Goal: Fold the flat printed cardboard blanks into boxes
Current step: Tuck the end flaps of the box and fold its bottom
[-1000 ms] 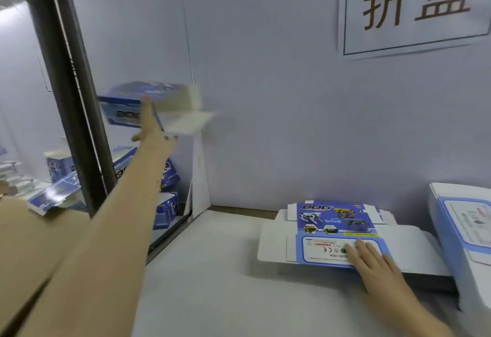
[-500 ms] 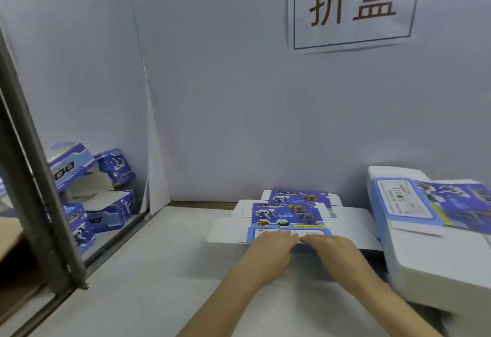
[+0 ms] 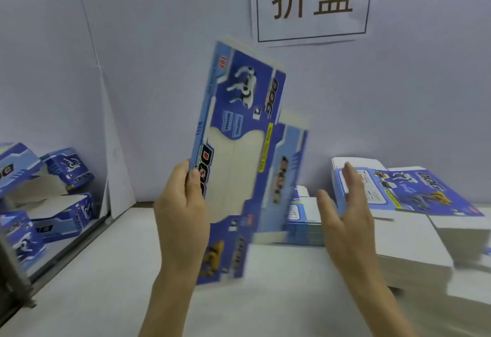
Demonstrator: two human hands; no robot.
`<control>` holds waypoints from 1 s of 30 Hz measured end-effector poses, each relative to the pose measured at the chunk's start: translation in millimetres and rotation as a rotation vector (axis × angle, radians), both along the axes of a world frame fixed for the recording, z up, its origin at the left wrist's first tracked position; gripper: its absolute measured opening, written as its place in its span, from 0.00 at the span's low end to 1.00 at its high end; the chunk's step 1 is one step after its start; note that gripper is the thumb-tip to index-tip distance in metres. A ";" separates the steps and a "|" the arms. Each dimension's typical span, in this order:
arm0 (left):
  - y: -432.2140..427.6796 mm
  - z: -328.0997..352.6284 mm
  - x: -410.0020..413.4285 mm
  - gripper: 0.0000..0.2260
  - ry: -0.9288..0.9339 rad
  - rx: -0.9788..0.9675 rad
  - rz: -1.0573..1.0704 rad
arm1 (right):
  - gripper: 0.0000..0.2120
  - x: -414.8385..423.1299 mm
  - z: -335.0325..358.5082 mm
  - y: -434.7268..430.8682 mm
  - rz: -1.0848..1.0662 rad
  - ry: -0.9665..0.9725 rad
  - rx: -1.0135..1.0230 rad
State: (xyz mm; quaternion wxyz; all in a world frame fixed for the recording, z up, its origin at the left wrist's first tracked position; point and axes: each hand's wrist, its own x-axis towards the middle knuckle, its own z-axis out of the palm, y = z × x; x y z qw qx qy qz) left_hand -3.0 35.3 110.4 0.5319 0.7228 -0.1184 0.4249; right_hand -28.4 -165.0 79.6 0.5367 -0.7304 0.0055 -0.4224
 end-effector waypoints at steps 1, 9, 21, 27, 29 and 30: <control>-1.8 1.8 -5.0 0.10 0.050 -0.080 -0.098 | 0.23 -3.3 3.1 0.9 0.146 0.056 0.121; -32.0 -12.2 -11.5 0.18 0.251 -0.195 -0.282 | 0.15 -18.7 19.0 -3.8 0.323 0.033 0.295; -54.3 -21.0 -18.4 0.18 0.332 -0.205 -0.337 | 0.50 -19.9 16.8 -0.6 0.597 0.261 0.240; -60.1 -27.5 -15.3 0.11 0.379 -0.154 -0.531 | 0.18 -23.5 20.2 10.6 0.612 0.220 0.108; -38.5 -19.9 -5.3 0.21 0.372 -0.184 -0.600 | 0.10 -24.4 23.9 -0.6 0.678 0.206 0.230; -28.0 -16.0 -3.5 0.29 0.421 -0.209 -0.643 | 0.07 -24.5 22.9 -7.7 0.701 0.215 0.309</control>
